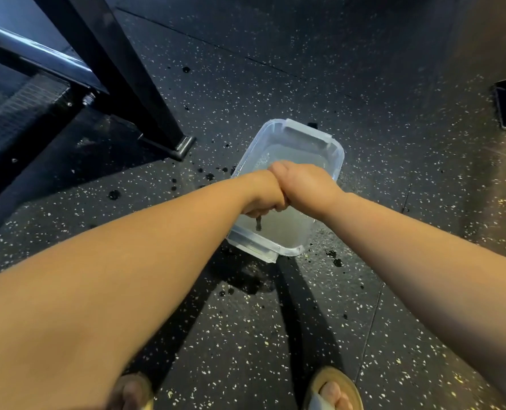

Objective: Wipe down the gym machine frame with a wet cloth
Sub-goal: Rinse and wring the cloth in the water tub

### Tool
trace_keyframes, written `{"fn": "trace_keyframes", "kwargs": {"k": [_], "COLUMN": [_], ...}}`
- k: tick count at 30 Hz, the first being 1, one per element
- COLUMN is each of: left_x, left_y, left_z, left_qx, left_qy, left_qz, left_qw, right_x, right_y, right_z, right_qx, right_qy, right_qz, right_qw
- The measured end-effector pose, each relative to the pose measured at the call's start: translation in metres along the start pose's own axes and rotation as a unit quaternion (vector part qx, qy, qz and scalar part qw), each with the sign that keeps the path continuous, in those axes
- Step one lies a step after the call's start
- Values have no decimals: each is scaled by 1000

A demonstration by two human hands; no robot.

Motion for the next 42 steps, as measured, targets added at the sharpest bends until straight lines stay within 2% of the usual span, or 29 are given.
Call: {"fn": "trace_keyframes", "kwargs": {"k": [2,4,10,14,19,23,25,26,28,30,32,33,34,35,37,38,39,40,42], "left_x": [1,0,6,0,-7,-8,-5,-4,-2,-5,-9,-8,-5,-4,-1,-4,-8,-8,-13], "left_y": [-2,-2,5,4,-1,-3,-9,-13,-23,-27,-26,-24,-22,-19,-16,-16,-16,-19,-22], "left_z": [-5,-11,-3,-4,-5,-8,-10,-11,-11,-13,-23,-28,-32,-37,-36,-34,-32,-29,-27], "left_qx": [129,246,290,330,412,433,393,351,205,-58,-277,-316,-300,-237,-36,69,133,150,86], "left_qy": [7,35,10,52,123,156,154,154,169,182,169,160,149,131,70,39,27,42,129], "left_qz": [-43,-92,-144,-149,-137,-146,-157,-166,-175,-133,-85,-92,-117,-151,-230,-270,-310,-342,-349], "left_qw": [991,964,946,930,892,876,893,908,948,973,942,931,935,951,970,960,941,927,924], "right_x": [2,5,0,-2,-6,-9,-13,-14,-15,-11,-1,4,9,13,17,17,18,19,19], "right_y": [-1,-2,3,9,8,12,10,8,0,-3,3,6,8,9,3,-2,-5,-9,-14], "right_z": [3,3,3,3,2,0,-3,-8,-21,-36,-38,-34,-26,-18,-1,4,6,7,3], "right_qx": [-4,-13,45,103,247,421,509,564,701,792,822,829,838,854,896,909,913,912,903], "right_qy": [35,63,90,70,125,197,196,185,168,200,254,269,272,254,209,198,202,214,258], "right_qz": [12,27,93,108,142,157,174,184,191,168,147,146,152,162,175,169,154,139,105], "right_qw": [999,998,991,986,950,871,820,784,667,551,488,467,448,425,351,327,318,323,329]}}
Point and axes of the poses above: each hand's wrist, its own x-axis towards the middle knuckle, its own y-axis out of the palm, z = x × y, the point moved 2 cm from there along x, towards the middle knuckle, and after that the axes turned 7 degrees about y, right-handed, at the moved point
